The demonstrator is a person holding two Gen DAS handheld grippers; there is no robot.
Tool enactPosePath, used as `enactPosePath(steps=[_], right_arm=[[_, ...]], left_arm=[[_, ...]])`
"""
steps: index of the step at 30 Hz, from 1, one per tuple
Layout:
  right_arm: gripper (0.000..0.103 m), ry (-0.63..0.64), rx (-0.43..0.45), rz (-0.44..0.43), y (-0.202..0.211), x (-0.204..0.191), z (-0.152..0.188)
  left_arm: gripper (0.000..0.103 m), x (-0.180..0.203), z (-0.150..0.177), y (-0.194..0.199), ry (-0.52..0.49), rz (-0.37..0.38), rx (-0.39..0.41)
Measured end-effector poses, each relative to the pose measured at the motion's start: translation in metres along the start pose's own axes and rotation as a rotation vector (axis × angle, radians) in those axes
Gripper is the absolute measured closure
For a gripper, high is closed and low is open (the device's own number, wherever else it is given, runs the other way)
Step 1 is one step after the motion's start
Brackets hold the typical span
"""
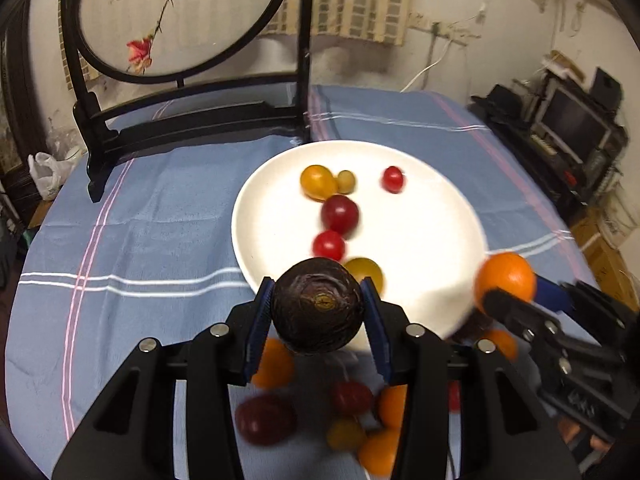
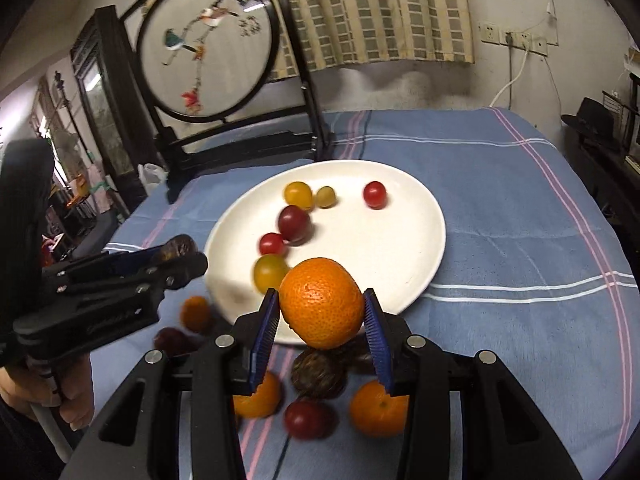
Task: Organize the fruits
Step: 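Carry both fruits over the white plate and open both grippers, then grasp a large dark red plum with the left gripper and lift it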
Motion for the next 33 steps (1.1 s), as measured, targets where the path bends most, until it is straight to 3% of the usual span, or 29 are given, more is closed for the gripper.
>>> enactPosePath(steps=[4,7,9,14,20,33], right_arm=[[0.06,-0.032,-0.047,-0.005,-0.019,0.012,0.007],[0.059,-0.056,-0.037,-0.028,-0.021,0.017,0.004],[0.039,-0.091,-0.023,-0.052,-0.02,0.021,0.004],[0.039,-0.104,-0.019,-0.054,-0.014,0.025,0.004],[0.039,-0.084,-0.008,-0.06,-0.001,0.018,0.008],[0.036,-0.1,-0.019,-0.061,0.026,0.02,0.043]], left_arm=[[0.06,-0.003,0.003,-0.034,0.009,-0.017,-0.051],[0.06,-0.005,0.005,-0.052,0.019,-0.019,-0.069],[0.054,-0.008,0.002,-0.053,0.035,-0.027,-0.052],[0.043,-0.004,0.0,-0.036,0.003,-0.023,0.01],[0.03,-0.011,0.016,-0.006,0.012,-0.009,0.026],[0.026,-0.029,0.079,0.027,0.007,-0.03,-0.018]])
Point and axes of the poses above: each gripper's, at about its wrist camera, not at the fingertips, and y roughly against the way its jaws point, x to its right, z to its underside, the point moved 5 cm from there along -y, roughly the way its jaws point, and after that the axes turned 8 degrees about x, right-handed, at the moved point
